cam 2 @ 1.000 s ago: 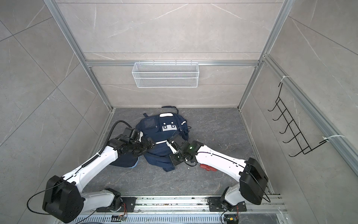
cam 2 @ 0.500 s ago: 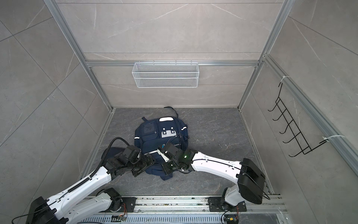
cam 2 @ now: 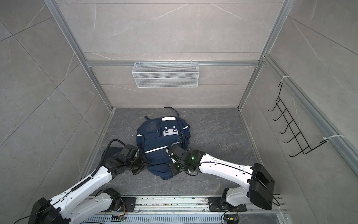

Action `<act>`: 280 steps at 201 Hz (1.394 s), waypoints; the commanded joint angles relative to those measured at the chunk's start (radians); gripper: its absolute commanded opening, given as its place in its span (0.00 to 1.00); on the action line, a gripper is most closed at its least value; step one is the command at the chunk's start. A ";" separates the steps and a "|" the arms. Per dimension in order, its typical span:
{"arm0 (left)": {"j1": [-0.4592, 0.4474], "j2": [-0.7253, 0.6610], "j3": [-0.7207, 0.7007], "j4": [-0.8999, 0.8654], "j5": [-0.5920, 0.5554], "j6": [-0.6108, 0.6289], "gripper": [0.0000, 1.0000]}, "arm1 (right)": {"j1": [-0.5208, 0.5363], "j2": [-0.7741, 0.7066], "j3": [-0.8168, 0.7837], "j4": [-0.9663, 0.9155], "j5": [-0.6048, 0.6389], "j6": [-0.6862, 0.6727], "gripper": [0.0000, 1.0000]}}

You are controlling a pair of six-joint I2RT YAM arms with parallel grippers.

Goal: Pack books, pencil case, and school supplies into a backpack
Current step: Zip the student bag at the center of the table.

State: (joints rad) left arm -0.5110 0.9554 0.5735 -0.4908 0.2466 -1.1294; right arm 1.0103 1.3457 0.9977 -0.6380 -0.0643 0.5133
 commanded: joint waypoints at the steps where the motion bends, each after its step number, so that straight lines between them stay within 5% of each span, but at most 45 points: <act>1: 0.084 -0.015 0.001 -0.041 -0.054 0.150 0.00 | -0.087 -0.082 -0.054 -0.240 0.084 0.036 0.00; 44: 0.131 -0.019 0.046 -0.132 -0.052 0.311 0.00 | -0.306 -0.025 -0.029 -0.243 0.113 -0.064 0.00; 117: 0.121 -0.045 0.047 -0.183 0.074 0.450 0.00 | -0.604 0.279 0.245 -0.097 0.078 -0.317 0.00; 219: 0.104 0.014 0.062 -0.198 0.097 0.455 0.00 | -0.630 0.356 0.266 0.080 0.077 -0.708 0.00; 255: 0.082 0.023 0.062 -0.201 0.097 0.455 0.00 | -0.675 0.413 0.288 0.065 0.092 -0.689 0.00; 280: 0.048 0.027 0.058 -0.207 0.079 0.446 0.00 | -0.723 0.413 0.277 0.114 -0.039 -0.638 0.00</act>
State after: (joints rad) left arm -0.4385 0.9882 0.6075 -0.5591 0.3351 -0.7471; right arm 0.3889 1.7535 1.2404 -0.6334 -0.1661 -0.1745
